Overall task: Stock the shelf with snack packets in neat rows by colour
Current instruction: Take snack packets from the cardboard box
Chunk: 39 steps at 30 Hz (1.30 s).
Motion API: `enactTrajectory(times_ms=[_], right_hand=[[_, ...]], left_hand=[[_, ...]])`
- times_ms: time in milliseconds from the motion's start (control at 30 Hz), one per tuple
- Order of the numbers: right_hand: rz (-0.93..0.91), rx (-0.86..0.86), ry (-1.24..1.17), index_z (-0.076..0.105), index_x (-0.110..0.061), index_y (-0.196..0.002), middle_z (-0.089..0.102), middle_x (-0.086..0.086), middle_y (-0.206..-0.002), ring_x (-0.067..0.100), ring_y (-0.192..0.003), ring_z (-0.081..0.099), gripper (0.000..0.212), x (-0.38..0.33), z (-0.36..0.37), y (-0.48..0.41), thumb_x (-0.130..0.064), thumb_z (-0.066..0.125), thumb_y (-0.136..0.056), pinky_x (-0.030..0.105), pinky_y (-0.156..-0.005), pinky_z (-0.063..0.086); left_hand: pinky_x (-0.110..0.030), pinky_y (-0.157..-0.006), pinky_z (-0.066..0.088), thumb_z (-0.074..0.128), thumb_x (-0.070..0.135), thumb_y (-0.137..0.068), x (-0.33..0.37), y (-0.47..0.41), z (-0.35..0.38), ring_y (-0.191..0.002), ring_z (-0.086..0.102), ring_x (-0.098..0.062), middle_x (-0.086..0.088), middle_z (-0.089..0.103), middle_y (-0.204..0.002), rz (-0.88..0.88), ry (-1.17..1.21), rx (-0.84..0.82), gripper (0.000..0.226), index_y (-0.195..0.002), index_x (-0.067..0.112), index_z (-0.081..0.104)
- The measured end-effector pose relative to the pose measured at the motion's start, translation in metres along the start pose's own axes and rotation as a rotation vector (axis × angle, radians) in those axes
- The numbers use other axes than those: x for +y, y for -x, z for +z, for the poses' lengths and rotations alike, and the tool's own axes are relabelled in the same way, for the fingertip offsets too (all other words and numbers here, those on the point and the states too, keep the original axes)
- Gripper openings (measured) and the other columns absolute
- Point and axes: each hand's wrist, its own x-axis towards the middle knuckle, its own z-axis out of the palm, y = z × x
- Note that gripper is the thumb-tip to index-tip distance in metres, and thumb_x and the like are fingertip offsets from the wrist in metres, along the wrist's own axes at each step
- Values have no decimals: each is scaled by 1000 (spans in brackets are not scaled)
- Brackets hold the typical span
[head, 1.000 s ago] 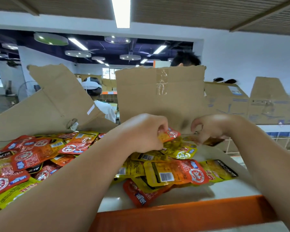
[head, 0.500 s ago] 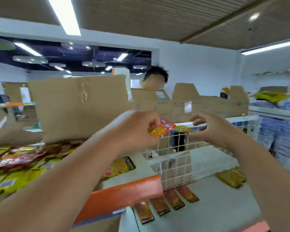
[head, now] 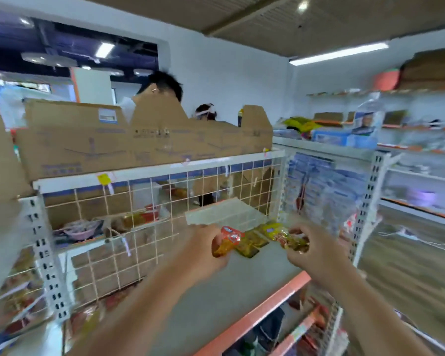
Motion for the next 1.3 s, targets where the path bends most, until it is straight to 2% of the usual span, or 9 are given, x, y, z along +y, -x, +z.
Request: enactTrajectory(times_ms=[133,400,533,633,767,900,1000,1133,1300], right_hand=[[35,-135,34,63,-32,-112,56,-14,-109,0,-88,54,38,45,34,-11,-24,73,-76,7,-68,35],[73,-333,83,63,-29,-116,57,-9,-112,8,-95,56,39,98,128,-62,-28,68,-77,10,-72,40],[99,-400,113,64,-27,-119,60,-7,-114,12,-101,57,48,118,173,-91,-35,63,-71,21,-83,44],[86,-440,159,64,-29,-115,58,-7,-111,14,-102,57,41,130,207,-108,-36,62,-74,26,-80,45],[-68,-546,398,60,-26,-109,56,-4,-111,23,-108,58,34,135,243,-119,-36,52,-78,33,-83,48],[-237,-541,342,66,-29,-104,59,-2,-102,27,-96,58,45,160,269,-133,-52,45,-71,37,-79,49],[-327,-595,351,61,-35,-117,54,-4,-111,23,-100,53,52,171,283,-147,-63,44,-77,35,-86,49],[-475,-471,252,62,-31,-105,54,-3,-94,23,-79,56,45,172,302,-160,-61,55,-73,34,-59,54],[-616,-433,234,63,-24,-104,51,1,-94,26,-79,50,48,176,317,-172,-56,59,-69,39,-62,53]], left_hand=[[-28,-75,45,75,47,-78,-17,-10,61,-88,55,-13,13,59,-94,-51,26,-22,29,-96,29,61],[-35,-83,46,64,57,-80,-72,-46,172,-104,54,-17,13,57,-109,-105,8,-59,33,-99,31,56],[-37,-73,46,58,53,-76,-90,-65,231,-91,59,-23,7,61,-98,-138,-33,-93,37,-101,27,61],[-36,-53,51,62,52,-65,-102,-65,272,-71,59,-23,7,60,-84,-181,-131,-136,41,-96,26,68],[-38,-60,54,69,52,-69,-112,-55,298,-77,57,-24,4,65,-96,-197,-76,-129,60,-121,22,66],[-37,-59,57,62,53,-77,-117,-45,304,-75,61,-25,2,70,-112,-109,-115,-72,54,-119,21,73],[-37,-53,55,55,56,-74,-119,-38,315,-69,62,-25,0,70,-113,-89,-239,-11,58,-118,23,74],[-44,-66,51,51,59,-74,-118,-48,318,-80,60,-27,-1,70,-110,-263,-418,32,58,-111,23,77],[-50,-75,53,44,59,-81,-129,-81,311,-93,66,-34,-1,69,-105,-636,-472,-8,57,-110,21,75]])
